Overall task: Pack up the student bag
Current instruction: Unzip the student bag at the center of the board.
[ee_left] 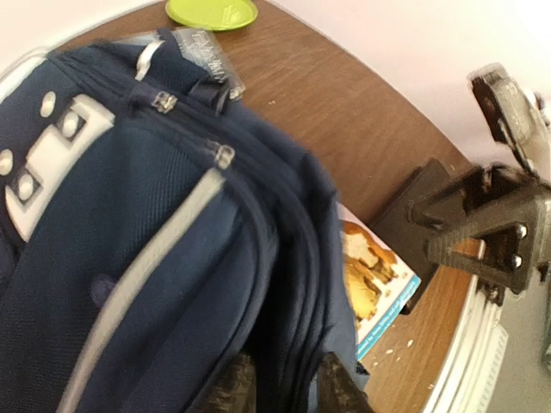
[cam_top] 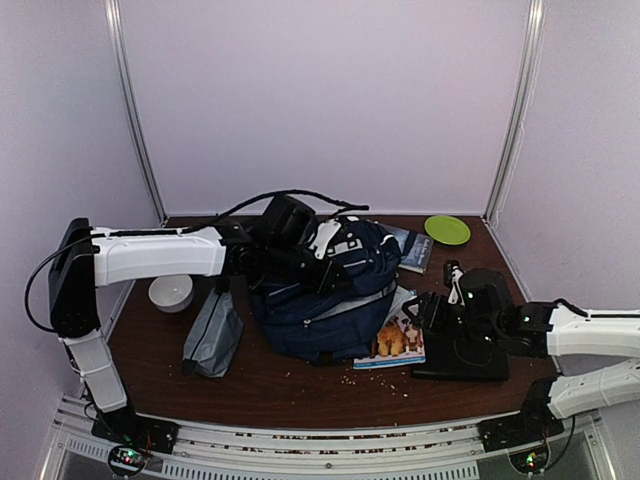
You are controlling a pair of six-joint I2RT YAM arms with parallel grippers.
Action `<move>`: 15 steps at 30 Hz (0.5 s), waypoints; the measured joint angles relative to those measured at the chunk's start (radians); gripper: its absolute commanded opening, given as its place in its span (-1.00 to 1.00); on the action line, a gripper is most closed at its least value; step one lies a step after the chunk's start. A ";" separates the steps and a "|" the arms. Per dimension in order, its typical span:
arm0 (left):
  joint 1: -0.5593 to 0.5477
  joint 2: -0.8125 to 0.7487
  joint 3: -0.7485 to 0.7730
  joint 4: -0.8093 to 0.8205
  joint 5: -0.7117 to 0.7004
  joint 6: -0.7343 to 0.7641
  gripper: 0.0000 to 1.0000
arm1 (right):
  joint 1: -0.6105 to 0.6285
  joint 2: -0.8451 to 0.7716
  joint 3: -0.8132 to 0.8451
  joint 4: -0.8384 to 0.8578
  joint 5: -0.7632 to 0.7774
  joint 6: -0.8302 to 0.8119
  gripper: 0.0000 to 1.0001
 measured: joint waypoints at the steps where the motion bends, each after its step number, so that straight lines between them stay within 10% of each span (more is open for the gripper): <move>1: -0.003 -0.006 0.002 0.001 0.000 0.005 0.51 | 0.000 -0.003 0.006 0.001 -0.001 -0.002 0.27; 5: -0.008 -0.096 -0.031 -0.003 -0.046 0.011 0.95 | 0.006 0.001 0.056 -0.009 -0.018 -0.035 0.25; 15: -0.066 -0.549 -0.343 -0.062 -0.300 -0.051 0.89 | 0.109 0.218 0.369 -0.142 -0.049 -0.280 0.17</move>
